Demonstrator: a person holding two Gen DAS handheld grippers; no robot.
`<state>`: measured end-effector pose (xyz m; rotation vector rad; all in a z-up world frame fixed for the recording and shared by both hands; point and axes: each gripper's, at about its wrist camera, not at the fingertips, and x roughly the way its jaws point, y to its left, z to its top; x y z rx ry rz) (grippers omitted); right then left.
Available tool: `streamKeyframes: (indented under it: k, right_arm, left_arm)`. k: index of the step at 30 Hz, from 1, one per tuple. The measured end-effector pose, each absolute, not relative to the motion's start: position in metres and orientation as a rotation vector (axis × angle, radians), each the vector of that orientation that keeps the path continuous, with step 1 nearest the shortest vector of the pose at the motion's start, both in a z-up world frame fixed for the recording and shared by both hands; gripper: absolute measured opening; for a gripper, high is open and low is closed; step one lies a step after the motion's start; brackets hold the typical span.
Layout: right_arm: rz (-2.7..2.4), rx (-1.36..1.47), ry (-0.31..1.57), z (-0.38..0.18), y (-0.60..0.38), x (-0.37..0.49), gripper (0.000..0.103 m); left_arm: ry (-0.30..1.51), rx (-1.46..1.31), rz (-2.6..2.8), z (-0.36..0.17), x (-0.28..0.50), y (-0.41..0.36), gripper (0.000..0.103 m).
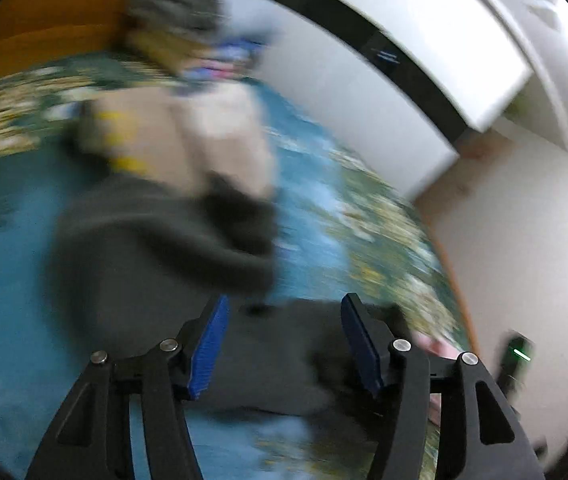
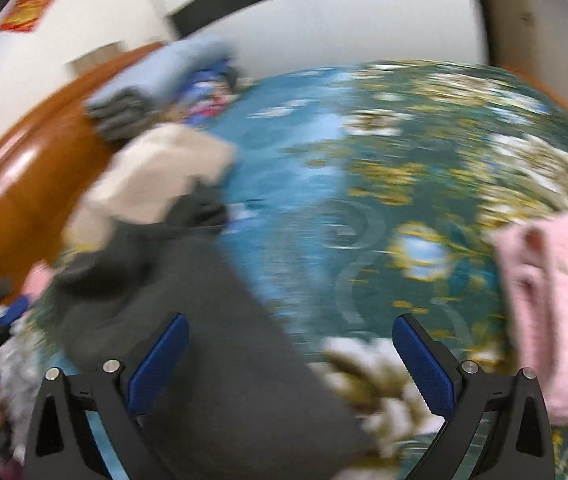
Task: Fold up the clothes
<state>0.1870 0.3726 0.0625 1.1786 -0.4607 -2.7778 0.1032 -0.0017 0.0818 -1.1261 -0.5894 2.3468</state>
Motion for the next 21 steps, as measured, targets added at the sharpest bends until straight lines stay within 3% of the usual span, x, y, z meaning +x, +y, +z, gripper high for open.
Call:
streamKeyframes:
  k: [4, 6, 8, 15, 17, 21]
  right_arm:
    - [-2.737, 1.279, -0.1, 0.053, 0.329, 0.183, 0.103]
    - [-2.737, 1.38, -0.053, 0.036, 0.324, 0.18, 0.097]
    - [-2.725, 1.463, -0.045, 0.023, 0.325, 0.178, 0.075]
    - [-2.624, 1.637, -0.11, -0.002, 0.337, 0.179, 0.043]
    - [-2.615, 1.649, -0.038, -0.007, 0.333, 0.184, 0.02]
    - [-2.717, 1.627, 0.001, 0.004, 0.346, 0.165, 0.012]
  left_arm:
    - [-0.773, -1.222, 2.377, 0.058, 0.102, -0.047, 0.06]
    - [-0.816, -1.252, 2.37, 0.048, 0.106, -0.059, 0.06]
    - [-0.831, -1.272, 2.37, 0.041, 0.11, -0.066, 0.06]
    - [-0.856, -1.289, 2.351, 0.03, 0.111, -0.067, 0.06]
    - [-0.857, -1.297, 2.344, 0.028, 0.111, -0.066, 0.06]
    - [-0.865, -1.302, 2.341, 0.026, 0.11, -0.069, 0.06]
